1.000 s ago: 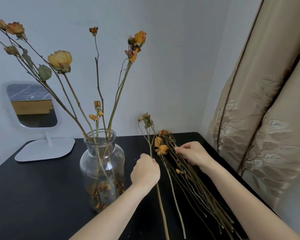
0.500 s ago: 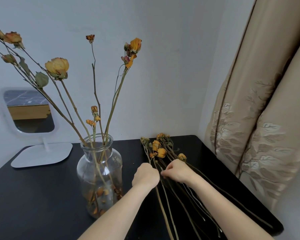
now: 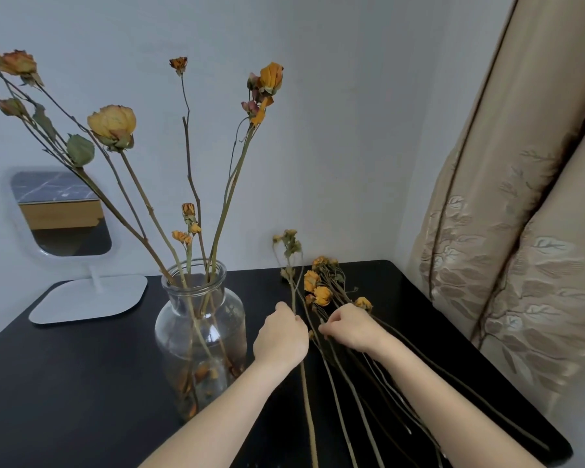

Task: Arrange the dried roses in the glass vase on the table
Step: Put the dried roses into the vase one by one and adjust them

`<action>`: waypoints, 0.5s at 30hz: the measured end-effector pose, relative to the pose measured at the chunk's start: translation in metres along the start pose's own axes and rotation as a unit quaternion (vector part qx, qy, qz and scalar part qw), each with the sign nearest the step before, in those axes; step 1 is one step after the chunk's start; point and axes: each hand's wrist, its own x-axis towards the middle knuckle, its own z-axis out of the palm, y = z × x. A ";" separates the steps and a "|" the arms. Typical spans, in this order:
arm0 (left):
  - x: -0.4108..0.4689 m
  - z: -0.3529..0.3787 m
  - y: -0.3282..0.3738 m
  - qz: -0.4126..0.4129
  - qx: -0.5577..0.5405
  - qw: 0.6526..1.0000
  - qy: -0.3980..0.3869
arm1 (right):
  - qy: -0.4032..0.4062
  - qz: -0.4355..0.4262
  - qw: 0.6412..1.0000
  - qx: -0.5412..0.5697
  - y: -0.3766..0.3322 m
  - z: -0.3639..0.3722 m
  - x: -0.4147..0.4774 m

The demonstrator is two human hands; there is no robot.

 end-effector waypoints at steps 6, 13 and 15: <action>-0.017 -0.022 0.011 0.123 -0.041 0.990 0.061 | 0.125 -0.093 0.984 0.085 -0.026 -0.037 -0.016; -0.045 -0.069 0.043 0.220 -0.133 0.962 0.086 | 0.202 -0.189 0.934 0.223 -0.067 -0.075 -0.057; -0.056 -0.091 0.052 0.252 -0.173 0.948 0.092 | 0.211 -0.209 0.918 0.263 -0.079 -0.083 -0.070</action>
